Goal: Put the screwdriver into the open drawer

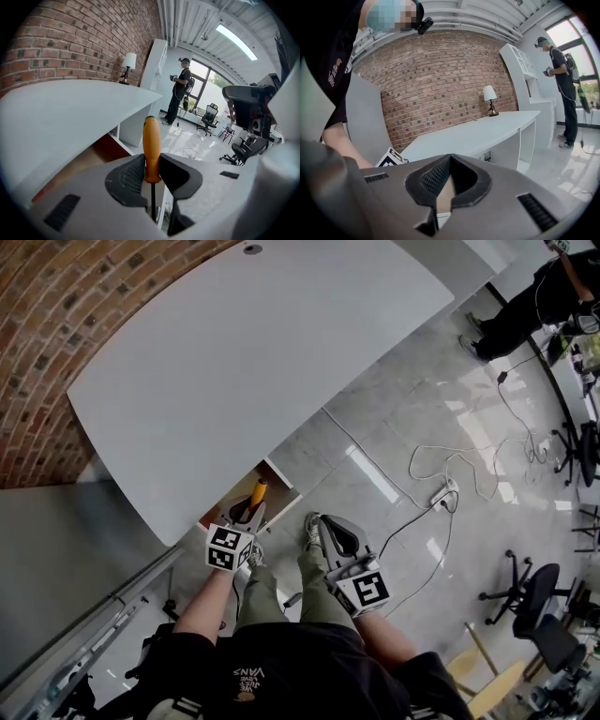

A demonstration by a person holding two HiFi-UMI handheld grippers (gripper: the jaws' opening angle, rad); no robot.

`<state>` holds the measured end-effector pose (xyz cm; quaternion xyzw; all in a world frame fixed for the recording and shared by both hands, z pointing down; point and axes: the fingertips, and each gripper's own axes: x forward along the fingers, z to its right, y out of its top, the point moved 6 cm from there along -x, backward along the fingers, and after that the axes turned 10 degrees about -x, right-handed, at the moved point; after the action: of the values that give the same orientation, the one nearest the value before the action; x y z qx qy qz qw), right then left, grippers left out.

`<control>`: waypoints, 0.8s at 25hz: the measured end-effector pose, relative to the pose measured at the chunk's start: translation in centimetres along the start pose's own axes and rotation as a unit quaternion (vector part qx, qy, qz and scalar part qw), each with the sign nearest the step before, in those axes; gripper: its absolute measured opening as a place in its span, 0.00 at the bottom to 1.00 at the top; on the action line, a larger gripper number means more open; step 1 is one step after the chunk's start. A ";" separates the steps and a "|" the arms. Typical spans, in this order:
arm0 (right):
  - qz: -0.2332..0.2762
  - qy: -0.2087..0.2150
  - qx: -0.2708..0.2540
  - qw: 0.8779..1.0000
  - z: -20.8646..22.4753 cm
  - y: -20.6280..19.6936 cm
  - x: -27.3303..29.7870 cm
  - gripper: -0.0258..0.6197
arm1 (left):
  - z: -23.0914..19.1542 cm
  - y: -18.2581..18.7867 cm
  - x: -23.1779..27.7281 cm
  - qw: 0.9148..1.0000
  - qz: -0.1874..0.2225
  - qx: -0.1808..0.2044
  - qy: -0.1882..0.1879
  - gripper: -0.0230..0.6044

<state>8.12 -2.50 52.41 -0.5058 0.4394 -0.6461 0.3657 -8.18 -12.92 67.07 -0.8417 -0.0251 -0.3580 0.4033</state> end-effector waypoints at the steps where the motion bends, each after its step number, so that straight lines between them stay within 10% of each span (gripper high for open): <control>1: -0.001 0.000 0.002 1.000 0.6 -0.5 0.5 0.03 | -0.4 -0.3 0.8 1.000 -0.006 -0.002 0.005 0.18; 20: -0.037 0.009 0.043 0.998 5.3 -7.9 3.2 0.03 | -5.9 -5.6 10.6 0.985 -0.146 -0.031 0.083 0.18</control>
<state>12.33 -3.73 61.40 -0.4994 0.3958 -0.6821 0.3589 -5.63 -15.83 79.84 -0.8083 -0.1031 -0.4825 0.3214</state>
